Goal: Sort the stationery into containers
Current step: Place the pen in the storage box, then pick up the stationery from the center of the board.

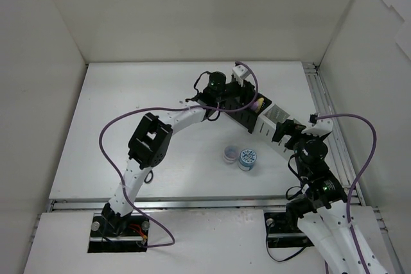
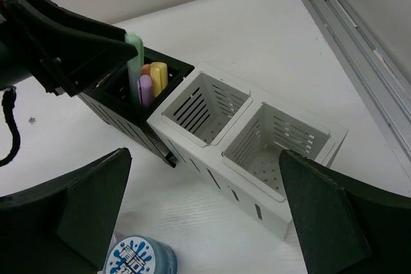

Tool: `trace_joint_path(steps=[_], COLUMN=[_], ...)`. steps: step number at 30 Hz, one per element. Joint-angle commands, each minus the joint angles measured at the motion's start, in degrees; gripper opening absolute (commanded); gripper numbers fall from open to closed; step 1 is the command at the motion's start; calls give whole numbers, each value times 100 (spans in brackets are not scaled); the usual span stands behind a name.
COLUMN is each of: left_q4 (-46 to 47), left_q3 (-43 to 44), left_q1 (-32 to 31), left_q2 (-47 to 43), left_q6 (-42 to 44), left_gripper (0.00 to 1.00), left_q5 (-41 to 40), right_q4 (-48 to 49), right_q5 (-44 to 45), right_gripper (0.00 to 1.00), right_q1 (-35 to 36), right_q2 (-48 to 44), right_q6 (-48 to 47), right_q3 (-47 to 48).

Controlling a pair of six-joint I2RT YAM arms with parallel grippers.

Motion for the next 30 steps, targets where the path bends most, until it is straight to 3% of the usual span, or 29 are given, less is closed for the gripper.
trace_joint_path(steps=[1,5,8,10,11,16,19,22,26,30], left_q4=[748,774,827,871,871,153,-1513,-2221,-2188,-2442], left_q3=[-242,-558,-778,-1120,-1226,-2017,-2228,-2920,-4815,-5857], left_q1=[15,15,15,15,15,15,15,129,279,392], left_q2=[-729,-1134,-1503,-1844,-2003,-3197,-3893,-4684,-5861,-6994], left_q6=[128,189,146,111,102,347,514,515,304,-47], left_gripper=[52,59,69,96,99,100,100,99,99,99], left_q5=[92,197,241,242,224,-56,-522,-1067,-1857,-2737], right_q4=[489,498,507,525,533,149,-351,-1176,-2129,-2261], right_q5=[-181,-409,-724,-1023,-1303,-2008,-2290,-2431,-2273,-2133], right_gripper=[98,98,98,98,98,98,98,98,98,98], right_q1=[-12,-29,-21,-3,-21,49,260,673,1121,1323], right_q2=[186,239,309,414,459,1212,1793,2487,3314,3798], right_q6=[-79,-114,-175,-289,-316,-500,-676,-869,-661,-159], right_q3=[93,120,163,199,260,646,953,1374,1781,1746])
